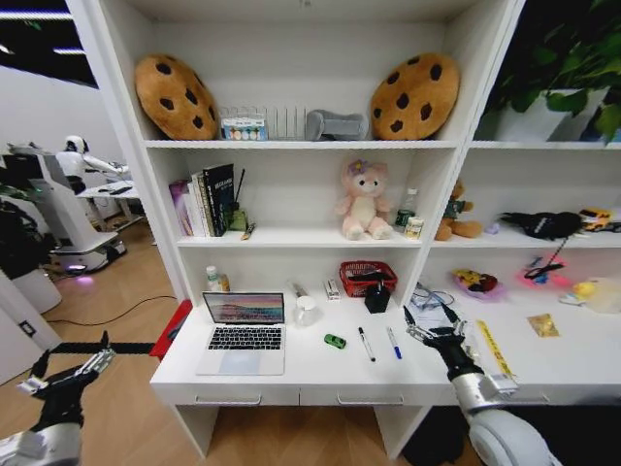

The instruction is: Organize the objects on the table.

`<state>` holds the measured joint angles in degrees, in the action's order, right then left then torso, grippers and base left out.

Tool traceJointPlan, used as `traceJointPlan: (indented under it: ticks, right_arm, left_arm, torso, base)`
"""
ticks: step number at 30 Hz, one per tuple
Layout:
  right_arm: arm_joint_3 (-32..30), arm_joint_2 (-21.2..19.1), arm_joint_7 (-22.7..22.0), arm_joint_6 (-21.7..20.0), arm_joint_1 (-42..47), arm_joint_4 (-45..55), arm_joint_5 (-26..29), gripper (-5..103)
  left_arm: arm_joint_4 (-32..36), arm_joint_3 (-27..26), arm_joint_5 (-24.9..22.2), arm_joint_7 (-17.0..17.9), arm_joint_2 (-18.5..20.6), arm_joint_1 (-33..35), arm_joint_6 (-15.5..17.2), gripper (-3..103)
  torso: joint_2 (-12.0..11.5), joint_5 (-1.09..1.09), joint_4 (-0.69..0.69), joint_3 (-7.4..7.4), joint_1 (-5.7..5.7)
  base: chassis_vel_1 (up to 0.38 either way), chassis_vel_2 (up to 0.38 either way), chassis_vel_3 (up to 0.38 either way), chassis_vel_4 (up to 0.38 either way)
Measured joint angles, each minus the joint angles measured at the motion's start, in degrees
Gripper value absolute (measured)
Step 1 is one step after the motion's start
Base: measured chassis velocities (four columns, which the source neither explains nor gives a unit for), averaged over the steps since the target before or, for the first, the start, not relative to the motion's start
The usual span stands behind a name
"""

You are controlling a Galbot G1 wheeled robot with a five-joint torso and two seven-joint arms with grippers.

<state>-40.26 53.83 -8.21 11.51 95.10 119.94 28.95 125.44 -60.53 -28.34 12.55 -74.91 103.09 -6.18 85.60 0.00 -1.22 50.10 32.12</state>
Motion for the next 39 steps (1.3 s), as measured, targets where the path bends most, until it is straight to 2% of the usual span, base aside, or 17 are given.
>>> traceJointPlan:
  ticks: [31, 33, 35, 36, 39]
  right_arm:
    - [0.5, 0.0, -0.5, -0.1, -0.4, -0.8, -0.7, 100]
    - [0.5, 0.1, -0.6, -0.1, -0.4, -0.9, -0.8, 100]
    - [0.6, 0.3, -0.9, -0.1, -0.3, -1.1, -1.2, 100]
    - [0.6, 0.3, -0.9, -0.1, -0.3, -1.1, -1.2, 100]
    - [0.6, 0.9, -1.4, -0.2, 0.3, -1.2, -1.7, 100]
  left_arm:
    - [1.1, 1.0, 2.6, 0.1, -0.9, 0.2, 0.0, 102]
    - [1.1, 1.1, 2.8, 0.2, -0.7, 0.2, 0.1, 100]
    - [1.0, 1.4, 3.4, 0.2, -0.4, 0.0, 0.1, 90]
    - [1.0, 1.4, 3.4, 0.2, -0.4, 0.0, 0.1, 90]
    - [0.9, 2.0, 3.8, 0.3, 0.2, 0.1, 0.4, 74]
  torso:
    - [0.0, -0.01, 0.0, 0.01, 0.02]
    - [0.0, 0.0, 0.0, 0.01, 0.02]
    - [0.0, 0.0, -0.01, 0.0, 0.0]
    - [0.0, 0.0, -0.01, 0.0, 0.0]
    - [0.0, 0.0, -0.01, -0.01, -0.01]
  base:
    - [-0.111, 0.112, 0.111, -0.108]
    - [0.0, 0.0, 0.0, 0.0]
    - [0.0, 0.0, 0.0, 0.0]
    - [0.0, 0.0, 0.0, 0.0]
    - [0.0, 0.0, 0.0, 0.0]
